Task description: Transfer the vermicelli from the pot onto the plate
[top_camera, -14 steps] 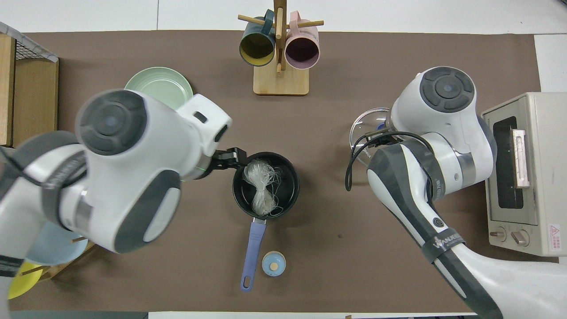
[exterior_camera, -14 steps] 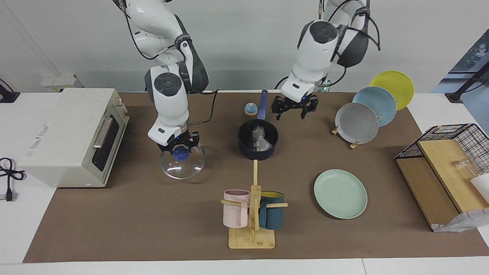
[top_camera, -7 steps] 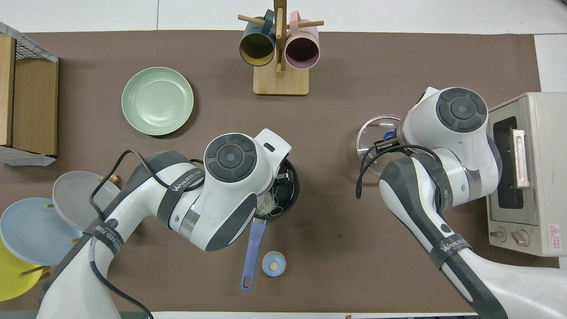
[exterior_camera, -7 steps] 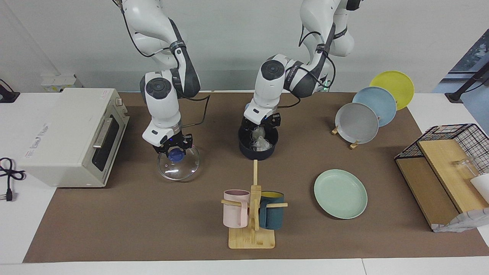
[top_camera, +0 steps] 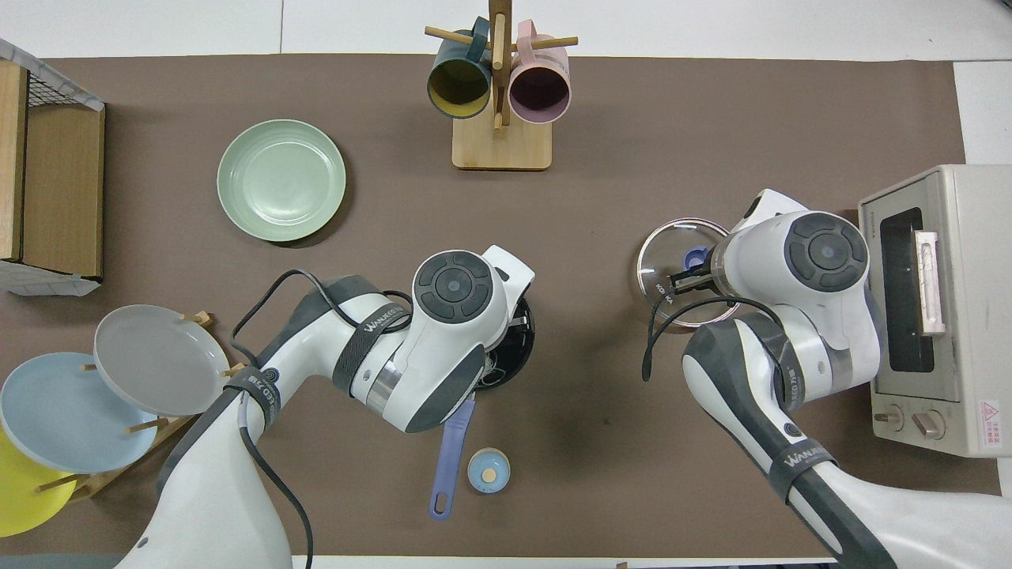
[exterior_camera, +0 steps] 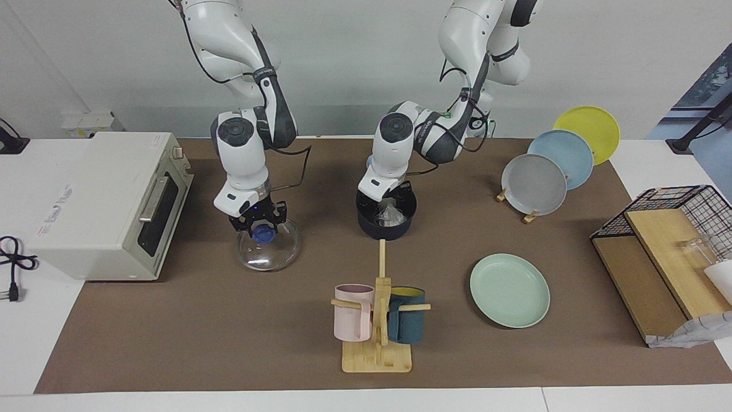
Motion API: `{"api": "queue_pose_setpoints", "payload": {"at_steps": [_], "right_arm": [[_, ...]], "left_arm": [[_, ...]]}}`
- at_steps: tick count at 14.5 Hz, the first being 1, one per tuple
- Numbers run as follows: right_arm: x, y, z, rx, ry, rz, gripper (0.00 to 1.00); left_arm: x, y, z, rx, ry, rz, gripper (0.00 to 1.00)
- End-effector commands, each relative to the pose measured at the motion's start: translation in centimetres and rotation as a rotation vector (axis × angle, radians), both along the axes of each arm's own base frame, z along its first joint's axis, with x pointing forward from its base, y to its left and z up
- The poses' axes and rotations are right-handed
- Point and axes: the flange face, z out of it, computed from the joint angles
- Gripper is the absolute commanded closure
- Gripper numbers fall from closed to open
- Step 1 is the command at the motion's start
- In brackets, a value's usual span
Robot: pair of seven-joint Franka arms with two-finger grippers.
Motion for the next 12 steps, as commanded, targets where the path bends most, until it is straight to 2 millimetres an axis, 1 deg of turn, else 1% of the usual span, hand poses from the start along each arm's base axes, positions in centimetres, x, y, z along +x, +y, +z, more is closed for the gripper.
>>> {"api": "queue_pose_setpoints", "payload": {"at_steps": [1, 2, 3, 4, 5, 6, 7, 8, 9, 10, 11, 12], "right_arm": [[-0.8, -1.0, 0.3, 0.013, -0.015, 0.014, 0.61], [-0.8, -1.1, -0.1, 0.015, -0.013, 0.014, 0.61], [-0.9, -1.3, -0.4, 0.014, -0.01, 0.006, 0.61], [-0.9, -1.1, -0.3, 0.016, -0.012, 0.002, 0.58], [-0.9, -0.4, -0.3, 0.017, -0.014, -0.006, 0.44], [-0.9, -0.3, -0.2, 0.02, -0.018, -0.029, 0.2], [-0.7, -0.5, 0.0, 0.019, -0.014, -0.036, 0.04], [-0.5, -0.4, 0.8, 0.019, -0.02, -0.035, 0.0], [-0.2, -0.3, 2.0, 0.013, -0.006, -0.037, 0.0], [0.5, -0.2, 4.0, 0.006, 0.012, -0.043, 0.0], [1.4, 0.1, 6.6, -0.003, 0.032, -0.051, 0.0], [2.0, 0.2, 9.2, -0.01, 0.052, -0.058, 0.0]], "left_arm": [[-0.3, 0.3, -0.3, -0.009, -0.013, 0.004, 0.0], [-0.2, 0.3, -0.3, -0.009, -0.014, -0.006, 0.09], [-0.2, 0.5, -0.4, -0.01, -0.013, -0.032, 0.3], [-0.3, 0.8, -0.7, -0.01, -0.01, -0.061, 0.57], [-0.2, 0.9, -0.8, -0.013, -0.013, -0.085, 0.85], [0.1, 1.2, -0.8, -0.015, -0.015, -0.091, 1.0], [0.2, 1.3, -0.7, -0.017, -0.017, -0.094, 1.0], [0.4, 1.3, -0.6, -0.018, -0.018, -0.094, 1.0], [0.5, 1.3, -0.4, -0.02, -0.019, -0.093, 1.0], [0.7, 1.3, 0.2, -0.02, -0.021, -0.092, 1.0], [1.2, 1.8, 1.0, -0.021, -0.022, -0.081, 1.0], [1.9, 2.6, 3.0, -0.021, -0.022, -0.068, 1.0]]}}
